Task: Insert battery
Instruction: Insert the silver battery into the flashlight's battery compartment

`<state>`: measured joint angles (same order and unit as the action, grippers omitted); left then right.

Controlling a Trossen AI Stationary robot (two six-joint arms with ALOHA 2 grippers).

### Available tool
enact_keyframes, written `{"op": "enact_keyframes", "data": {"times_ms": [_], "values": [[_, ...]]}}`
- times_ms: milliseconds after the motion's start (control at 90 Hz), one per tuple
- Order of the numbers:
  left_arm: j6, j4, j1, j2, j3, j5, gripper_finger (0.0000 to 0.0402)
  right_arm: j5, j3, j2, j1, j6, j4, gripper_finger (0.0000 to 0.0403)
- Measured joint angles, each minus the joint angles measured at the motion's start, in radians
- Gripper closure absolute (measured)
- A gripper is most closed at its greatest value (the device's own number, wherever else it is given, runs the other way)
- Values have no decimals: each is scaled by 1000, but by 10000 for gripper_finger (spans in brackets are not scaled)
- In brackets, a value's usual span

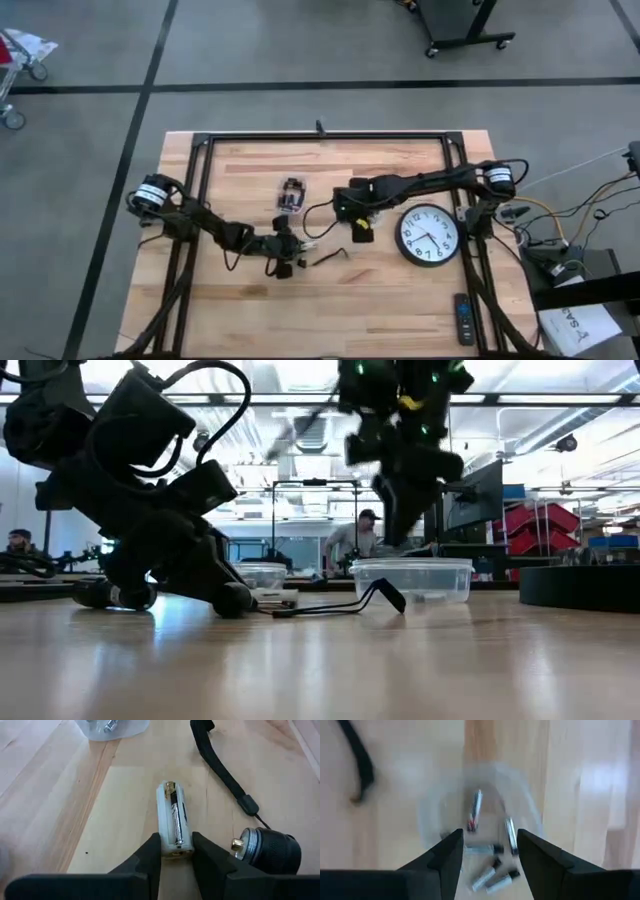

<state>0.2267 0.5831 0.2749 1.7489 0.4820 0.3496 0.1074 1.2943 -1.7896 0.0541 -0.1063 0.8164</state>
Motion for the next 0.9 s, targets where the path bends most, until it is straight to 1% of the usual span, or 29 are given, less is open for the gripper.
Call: {"op": "enact_keyframes", "data": {"times_ms": [233,389,456,511,567,667,744,811,900], "values": [[7,0,0,0,2,0,324,-1,-46,-2,18,-3,4,269],[7,0,0,0,2,0,324,-2,-69,-2,22,-48,8,286],[9,0,0,0,2,0,324,-2,-73,-2,24,-24,-1,294],[12,0,0,0,3,0,324,-2,-73,-2,27,56,-19,301],[16,0,0,0,2,0,325,-3,-73,-2,34,173,-21,309],[17,0,0,0,2,0,325,-15,-73,-2,53,465,-17,322],[13,0,-1,0,2,1,324,-48,-74,-2,68,669,-14,330],[10,0,-1,0,2,0,324,-58,-78,-2,77,794,-15,336],[9,0,-1,0,2,1,325,-67,-88,-6,94,917,-23,341]]}}
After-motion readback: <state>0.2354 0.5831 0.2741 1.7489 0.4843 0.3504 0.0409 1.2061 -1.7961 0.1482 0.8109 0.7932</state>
